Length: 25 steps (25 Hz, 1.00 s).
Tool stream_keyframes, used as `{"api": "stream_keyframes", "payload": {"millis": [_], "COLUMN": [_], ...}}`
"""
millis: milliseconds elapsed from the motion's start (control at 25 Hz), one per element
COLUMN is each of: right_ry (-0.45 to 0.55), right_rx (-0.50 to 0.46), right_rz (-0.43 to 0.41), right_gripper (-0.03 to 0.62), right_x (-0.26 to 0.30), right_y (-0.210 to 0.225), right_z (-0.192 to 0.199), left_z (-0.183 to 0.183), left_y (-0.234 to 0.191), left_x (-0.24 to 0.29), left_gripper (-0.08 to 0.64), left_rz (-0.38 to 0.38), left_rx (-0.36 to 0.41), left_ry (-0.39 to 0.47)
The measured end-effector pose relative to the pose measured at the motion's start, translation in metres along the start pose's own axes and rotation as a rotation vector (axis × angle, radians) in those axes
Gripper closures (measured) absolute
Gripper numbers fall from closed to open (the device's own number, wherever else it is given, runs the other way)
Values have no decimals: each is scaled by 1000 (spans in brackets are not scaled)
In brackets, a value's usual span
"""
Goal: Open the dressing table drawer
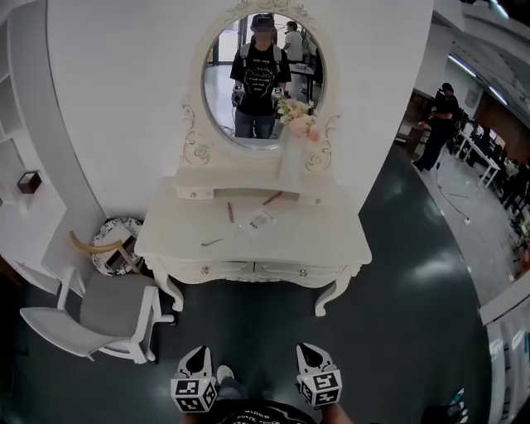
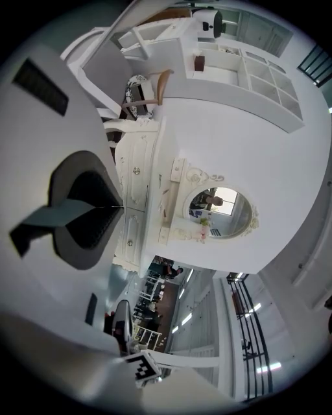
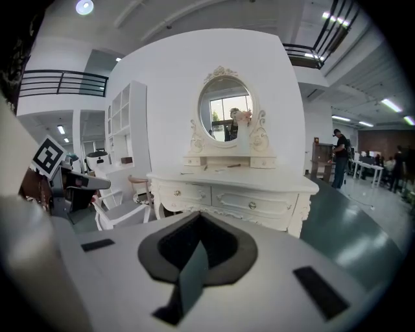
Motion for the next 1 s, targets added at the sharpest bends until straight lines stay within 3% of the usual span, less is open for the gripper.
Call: {"api": "stream_keyframes", "payload": {"millis": [320,560,1000], "right_ry": [31,50,66], "right_rx": [36,55,111], "right_rz": [65,83,141], "right_gripper": [581,581,581], "right_x": [45,76,94], "right_y": [-14,-36,-49], "right_z": [-36,-52,-57], "left_z": [-39,-56,-67], "left_y": [-45,-67,-95], "left_x": [40,65,81], "left_gripper": [543,543,543], "left_rz": [58,95,133], "left_rx": [-45,12,50], "left_ry": [18,5,-16]}}
Point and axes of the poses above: the fingertips, and each gripper's own axes: x forward along the fingers, y to its right, z out of its underside, the point moved 1 cm from there along -x, backward along the fingers, and after that the axes turned 4 degrees about x, right-handed, at the moved point
